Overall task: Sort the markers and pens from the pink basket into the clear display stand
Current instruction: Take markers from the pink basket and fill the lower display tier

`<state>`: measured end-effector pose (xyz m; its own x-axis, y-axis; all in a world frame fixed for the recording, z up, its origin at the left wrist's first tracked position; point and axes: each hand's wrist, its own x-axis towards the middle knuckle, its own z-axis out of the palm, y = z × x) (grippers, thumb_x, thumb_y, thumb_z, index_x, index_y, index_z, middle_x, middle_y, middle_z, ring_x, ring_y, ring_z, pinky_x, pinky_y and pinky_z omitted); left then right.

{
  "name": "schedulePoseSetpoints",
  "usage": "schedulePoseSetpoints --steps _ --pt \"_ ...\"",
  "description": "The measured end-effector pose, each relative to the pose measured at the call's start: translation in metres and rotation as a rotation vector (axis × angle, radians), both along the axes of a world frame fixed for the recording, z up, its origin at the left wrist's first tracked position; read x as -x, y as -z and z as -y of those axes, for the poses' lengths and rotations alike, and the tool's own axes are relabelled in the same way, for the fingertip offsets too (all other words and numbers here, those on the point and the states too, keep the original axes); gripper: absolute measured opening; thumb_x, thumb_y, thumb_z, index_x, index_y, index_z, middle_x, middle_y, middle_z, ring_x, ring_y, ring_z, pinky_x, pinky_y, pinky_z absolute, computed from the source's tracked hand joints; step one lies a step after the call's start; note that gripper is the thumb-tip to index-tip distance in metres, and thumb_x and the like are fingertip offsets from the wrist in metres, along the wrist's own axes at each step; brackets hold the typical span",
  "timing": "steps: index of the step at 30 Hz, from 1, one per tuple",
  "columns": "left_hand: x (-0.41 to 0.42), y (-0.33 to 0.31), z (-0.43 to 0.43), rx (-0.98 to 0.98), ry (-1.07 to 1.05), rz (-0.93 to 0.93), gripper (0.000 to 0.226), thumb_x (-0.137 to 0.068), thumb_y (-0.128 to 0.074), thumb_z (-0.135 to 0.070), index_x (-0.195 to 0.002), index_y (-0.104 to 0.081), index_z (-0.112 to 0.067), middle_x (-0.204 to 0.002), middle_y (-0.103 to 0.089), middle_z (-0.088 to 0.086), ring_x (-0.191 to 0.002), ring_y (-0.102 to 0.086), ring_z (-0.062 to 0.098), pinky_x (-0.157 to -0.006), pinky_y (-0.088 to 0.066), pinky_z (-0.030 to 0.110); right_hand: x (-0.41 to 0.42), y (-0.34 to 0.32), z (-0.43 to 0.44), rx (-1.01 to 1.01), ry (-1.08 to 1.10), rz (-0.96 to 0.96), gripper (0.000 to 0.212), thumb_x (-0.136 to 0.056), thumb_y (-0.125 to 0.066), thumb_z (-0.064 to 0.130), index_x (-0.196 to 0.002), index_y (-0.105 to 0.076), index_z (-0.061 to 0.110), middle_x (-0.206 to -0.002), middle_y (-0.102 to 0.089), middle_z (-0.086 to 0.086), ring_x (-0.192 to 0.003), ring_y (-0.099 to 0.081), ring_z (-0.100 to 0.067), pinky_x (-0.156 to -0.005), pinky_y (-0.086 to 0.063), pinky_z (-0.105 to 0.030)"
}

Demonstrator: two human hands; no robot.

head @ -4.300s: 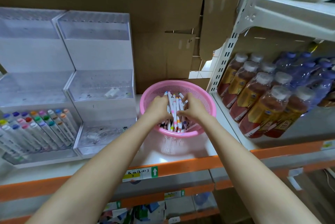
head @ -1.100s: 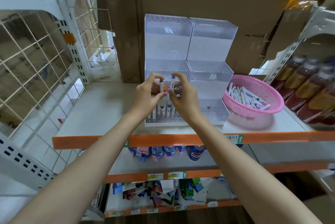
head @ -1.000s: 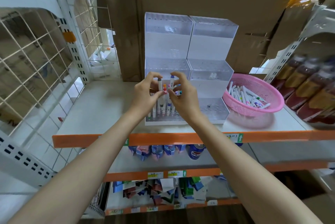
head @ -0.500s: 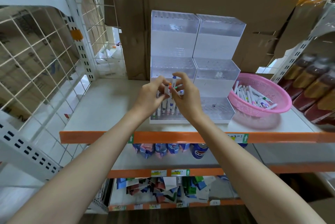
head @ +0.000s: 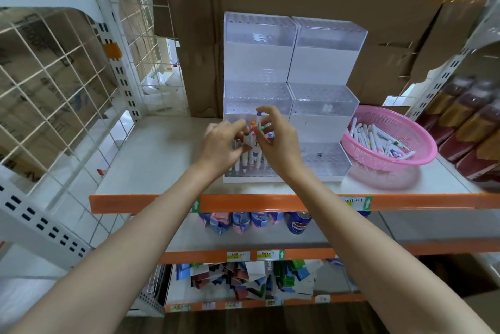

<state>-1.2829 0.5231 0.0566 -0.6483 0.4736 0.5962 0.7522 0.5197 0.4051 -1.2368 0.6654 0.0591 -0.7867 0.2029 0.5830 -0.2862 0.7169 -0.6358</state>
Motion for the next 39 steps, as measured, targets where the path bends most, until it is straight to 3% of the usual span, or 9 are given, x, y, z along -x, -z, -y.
schedulePoseSetpoints --steps 10,18,25,31,36,39 --pt "-0.003 0.005 -0.001 0.084 -0.018 -0.054 0.026 -0.065 -0.082 -0.012 -0.084 -0.063 -0.011 -0.08 -0.065 0.0 -0.08 -0.058 0.026 -0.076 -0.038 0.038 -0.002 0.002 0.0 -0.002 0.003 0.009 0.032 -0.09 -0.065 0.012 -0.119 -0.051 0.014 -0.09 -0.064 -0.007 -0.079 -0.062 -0.023 -0.068 -0.057 -0.041" --pt "0.001 0.004 0.002 0.109 -0.033 -0.188 0.019 -0.075 -0.074 -0.018 -0.091 -0.065 -0.014 -0.092 -0.063 0.001 -0.091 -0.055 0.024 -0.078 -0.031 0.031 -0.006 0.002 -0.001 -0.077 -0.011 0.016 0.032 -0.088 -0.066 0.009 -0.118 -0.053 0.01 -0.089 -0.067 -0.005 -0.072 -0.064 -0.017 -0.069 -0.057 -0.037" --pt "0.0 0.002 0.007 0.057 -0.062 -0.104 0.02 -0.083 -0.067 -0.025 -0.103 -0.068 -0.02 -0.104 -0.063 -0.002 -0.101 -0.054 0.019 -0.084 -0.034 0.032 -0.01 0.003 -0.003 -0.111 -0.028 0.015 0.025 -0.09 -0.064 0.011 -0.114 -0.057 0.01 -0.085 -0.066 -0.003 -0.071 -0.066 -0.017 -0.067 -0.057 -0.042" --pt "0.002 0.004 0.008 0.092 -0.055 -0.082 0.014 -0.083 -0.069 -0.02 -0.097 -0.07 -0.017 -0.1 -0.065 -0.001 -0.095 -0.058 0.023 -0.081 -0.04 0.037 -0.009 0.0 -0.002 -0.116 -0.04 0.025 0.019 -0.089 -0.066 0.014 -0.107 -0.06 0.014 -0.08 -0.069 0.001 -0.071 -0.067 -0.016 -0.084 -0.053 -0.05" --pt "0.004 0.002 0.009 0.102 -0.038 -0.085 0.011 -0.081 -0.07 -0.021 -0.092 -0.071 -0.017 -0.097 -0.065 -0.001 -0.092 -0.059 0.023 -0.08 -0.041 0.037 -0.007 -0.006 -0.004 -0.153 -0.042 0.039 0.017 -0.086 -0.068 0.009 -0.101 -0.06 0.007 -0.071 -0.069 -0.005 -0.065 -0.066 -0.024 -0.073 -0.054 -0.043" --pt "0.003 0.002 0.009 0.094 -0.021 -0.07 0.012 -0.082 -0.071 -0.021 -0.093 -0.071 -0.016 -0.097 -0.065 0.0 -0.091 -0.059 0.022 -0.078 -0.044 0.037 -0.008 -0.001 -0.007 -0.198 -0.035 0.065 0.018 -0.084 -0.069 0.006 -0.098 -0.058 0.005 -0.066 -0.067 -0.007 -0.064 -0.064 -0.03 -0.089 -0.05 -0.051"
